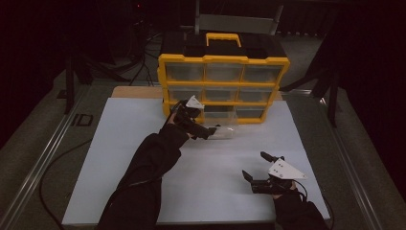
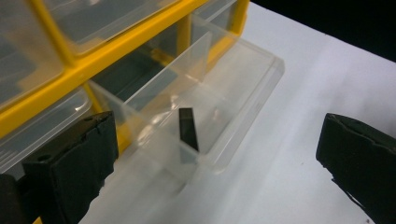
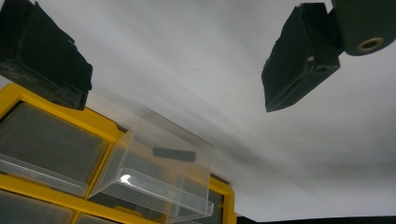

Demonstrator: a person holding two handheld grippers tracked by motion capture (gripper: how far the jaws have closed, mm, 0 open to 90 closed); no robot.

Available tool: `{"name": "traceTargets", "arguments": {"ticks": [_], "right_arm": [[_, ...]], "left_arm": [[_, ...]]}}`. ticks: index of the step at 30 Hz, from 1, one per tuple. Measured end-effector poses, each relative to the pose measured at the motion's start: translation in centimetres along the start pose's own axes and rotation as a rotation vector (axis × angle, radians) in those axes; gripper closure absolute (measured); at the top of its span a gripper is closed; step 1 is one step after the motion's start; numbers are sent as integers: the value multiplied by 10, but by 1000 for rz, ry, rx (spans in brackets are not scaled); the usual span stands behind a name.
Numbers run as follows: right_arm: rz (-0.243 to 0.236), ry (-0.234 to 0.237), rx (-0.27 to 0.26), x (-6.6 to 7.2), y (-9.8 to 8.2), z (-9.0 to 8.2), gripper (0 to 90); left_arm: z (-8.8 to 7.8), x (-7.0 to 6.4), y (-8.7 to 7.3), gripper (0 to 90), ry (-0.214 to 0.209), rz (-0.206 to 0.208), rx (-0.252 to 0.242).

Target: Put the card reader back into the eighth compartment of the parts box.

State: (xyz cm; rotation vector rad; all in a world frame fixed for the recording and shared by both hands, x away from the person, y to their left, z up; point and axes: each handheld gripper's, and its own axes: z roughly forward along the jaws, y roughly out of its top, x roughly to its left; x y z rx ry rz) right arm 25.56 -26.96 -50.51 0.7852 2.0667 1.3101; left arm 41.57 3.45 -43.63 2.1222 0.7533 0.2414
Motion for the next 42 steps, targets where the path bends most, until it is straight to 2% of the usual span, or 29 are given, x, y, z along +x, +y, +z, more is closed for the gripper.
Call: {"name": "traceTargets", "arguments": {"ticks": [1,5,7,10,12,17,19,23,31,35,38,42], "right_arm": [[1,0,1,0,0,0,82],[4,-1,3,0,0,1,82],[3,-3,5,0,0,1,82],[4,-2,7,0,-1,1,82],[4,-1,7,0,-1,1,82],[4,-3,4,0,0,1,82],[3,-3,6,0,0,1,82],[1,-2,8,1,-1,1,82],[2,-3,7,1,0,1,82],[1,-2,9,1,0,2,82],[0,-2,7,1,0,2,82],[-1,-4,8,1,0,2,82]], "left_arm": [[-2,3,-4,0,-6,-10,-6],[-8,5,-12,0,1,1,-16],[-11,6,-17,0,-18,-10,-24],[-13,6,-20,0,-19,5,-14],[-16,7,-28,0,-30,5,-9],[-23,9,-42,0,-27,15,-12],[-26,9,-48,0,-28,3,-9],[-31,6,-59,0,-16,9,-11],[-41,-3,-81,0,-26,42,-19],[-45,-1,-93,0,-54,27,-18],[-51,0,-103,0,-52,17,-25],[-58,-1,-117,0,-46,24,-28]]}}
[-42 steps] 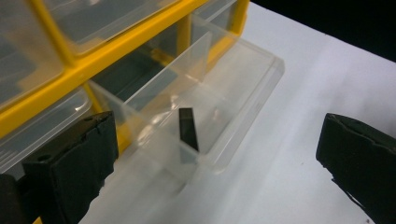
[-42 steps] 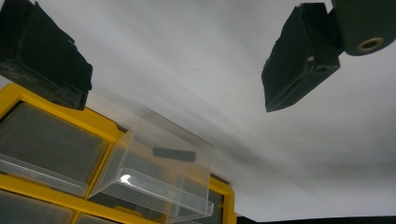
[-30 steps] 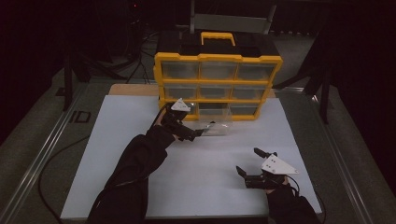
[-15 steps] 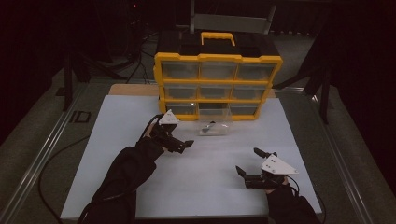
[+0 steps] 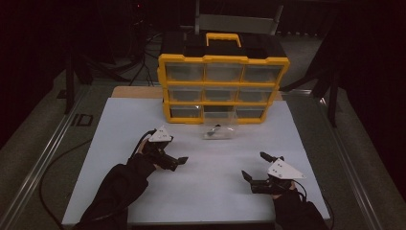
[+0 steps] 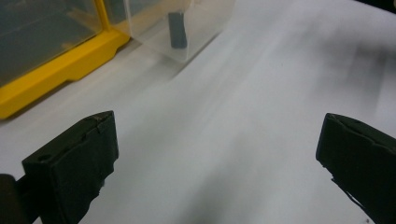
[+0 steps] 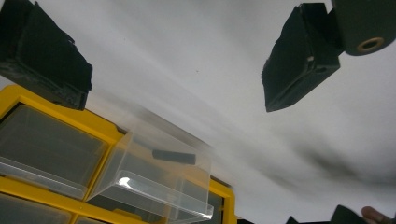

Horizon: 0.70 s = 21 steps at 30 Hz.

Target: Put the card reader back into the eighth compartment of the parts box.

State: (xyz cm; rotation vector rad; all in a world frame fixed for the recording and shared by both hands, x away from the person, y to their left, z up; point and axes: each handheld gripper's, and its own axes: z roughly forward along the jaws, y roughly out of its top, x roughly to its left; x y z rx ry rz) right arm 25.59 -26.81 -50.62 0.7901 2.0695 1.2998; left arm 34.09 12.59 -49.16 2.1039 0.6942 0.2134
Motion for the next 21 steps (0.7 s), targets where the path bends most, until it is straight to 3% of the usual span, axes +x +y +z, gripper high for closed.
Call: {"name": "traceTargets", "arguments": {"ticks": [17,21], "right_arm": [[0,0,8,1,0,1,82],[0,0,9,1,0,1,82]], "left_arm": [[-22,-12,-52,0,4,-32,-33],[-31,-15,-62,0,20,-16,-41]]}}
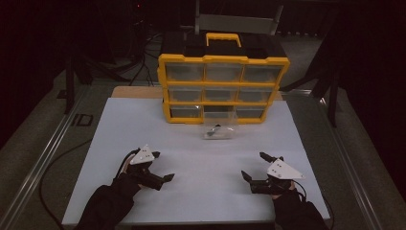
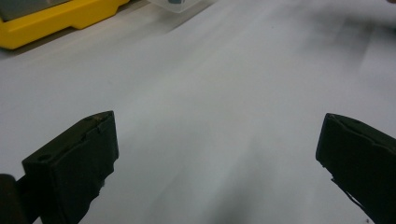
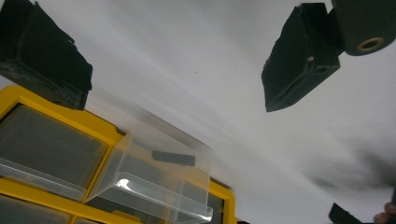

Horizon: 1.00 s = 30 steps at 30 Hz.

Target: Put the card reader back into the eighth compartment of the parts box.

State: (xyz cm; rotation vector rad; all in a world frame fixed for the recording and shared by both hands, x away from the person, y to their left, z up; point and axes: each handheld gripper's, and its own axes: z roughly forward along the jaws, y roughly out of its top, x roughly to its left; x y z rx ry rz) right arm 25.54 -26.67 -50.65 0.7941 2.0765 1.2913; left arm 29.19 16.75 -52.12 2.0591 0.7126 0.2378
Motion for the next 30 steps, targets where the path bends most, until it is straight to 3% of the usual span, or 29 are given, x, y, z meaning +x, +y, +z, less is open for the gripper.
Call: {"name": "traceTargets", "arguments": {"ticks": [17,30], "right_arm": [[-3,-3,3,0,0,0,82],[-14,-5,6,0,0,1,82]], "left_arm": [[-33,-10,-30,0,33,-1,-44],[-36,-10,-38,0,44,5,-55]]}}
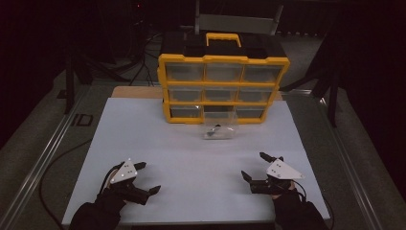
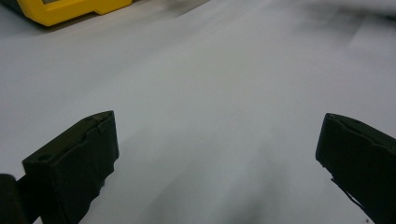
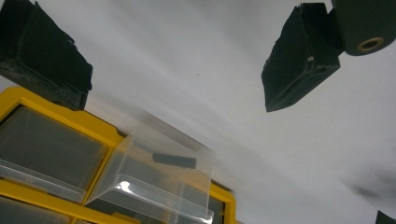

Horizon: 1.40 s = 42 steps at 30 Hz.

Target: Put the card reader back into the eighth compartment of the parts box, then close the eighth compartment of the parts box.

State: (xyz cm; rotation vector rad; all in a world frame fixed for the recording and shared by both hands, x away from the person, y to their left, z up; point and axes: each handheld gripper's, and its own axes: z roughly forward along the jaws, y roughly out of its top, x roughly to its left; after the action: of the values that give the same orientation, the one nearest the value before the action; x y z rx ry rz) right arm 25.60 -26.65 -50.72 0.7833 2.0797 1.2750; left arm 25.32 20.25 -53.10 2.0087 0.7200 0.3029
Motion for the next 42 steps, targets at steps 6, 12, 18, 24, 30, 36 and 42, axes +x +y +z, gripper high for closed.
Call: {"name": "traceTargets", "arguments": {"ticks": [6,12,18,24,30,36,42], "right_arm": [[-1,-1,0,0,0,0,82],[-1,-3,7,1,0,0,82],[-3,-3,3,1,1,0,82],[-4,5,7,1,0,1,82],[-2,5,7,1,0,1,82],[-6,5,4,2,2,1,82],[-12,1,10,2,4,2,82]], "left_arm": [[-3,0,0,0,8,-12,-19],[-3,0,0,0,4,-12,-21],[-3,0,0,0,8,-15,-21],[-3,0,0,0,11,-15,-21],[-4,0,0,0,7,-12,-27],[-4,0,1,0,5,-10,-30],[-6,-1,1,0,3,-3,-43]]}}
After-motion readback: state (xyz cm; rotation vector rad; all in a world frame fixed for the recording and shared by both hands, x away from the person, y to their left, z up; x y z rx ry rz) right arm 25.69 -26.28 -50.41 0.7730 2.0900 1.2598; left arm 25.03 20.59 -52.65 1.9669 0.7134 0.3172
